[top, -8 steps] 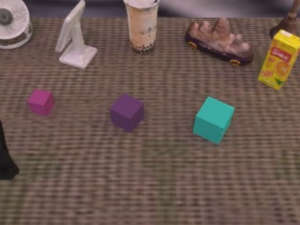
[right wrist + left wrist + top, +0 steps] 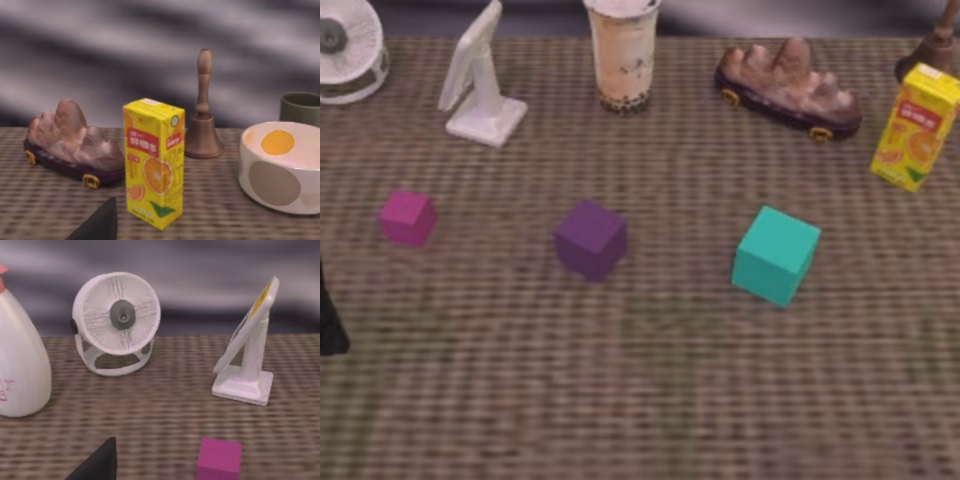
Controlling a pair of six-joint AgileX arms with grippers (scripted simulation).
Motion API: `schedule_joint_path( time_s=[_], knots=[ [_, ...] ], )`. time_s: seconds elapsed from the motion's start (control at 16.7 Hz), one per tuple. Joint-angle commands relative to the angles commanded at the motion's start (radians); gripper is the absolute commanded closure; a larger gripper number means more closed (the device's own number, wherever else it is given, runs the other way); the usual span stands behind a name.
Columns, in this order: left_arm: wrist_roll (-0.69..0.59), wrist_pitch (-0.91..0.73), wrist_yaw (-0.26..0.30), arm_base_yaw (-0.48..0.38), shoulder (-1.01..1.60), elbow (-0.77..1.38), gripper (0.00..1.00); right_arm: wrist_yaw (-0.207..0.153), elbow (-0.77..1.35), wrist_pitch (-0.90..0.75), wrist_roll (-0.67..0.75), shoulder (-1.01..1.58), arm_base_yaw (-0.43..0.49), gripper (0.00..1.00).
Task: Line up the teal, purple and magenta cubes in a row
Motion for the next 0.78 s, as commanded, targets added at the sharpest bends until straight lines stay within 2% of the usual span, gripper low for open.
schedule_joint_path(
  time_s=[0.24,0.78],
  knots=[
    [0.031,-0.203,-0.001,-0.008,0.351,0.319,0.00,0.000,0.000,0.000,0.000,0.000,0.000,0.00],
    [0.118,-0.758,-0.010,-0.033,1.403,1.124,0.00,0.000,0.000,0.000,0.000,0.000,0.000,0.00]
  ],
)
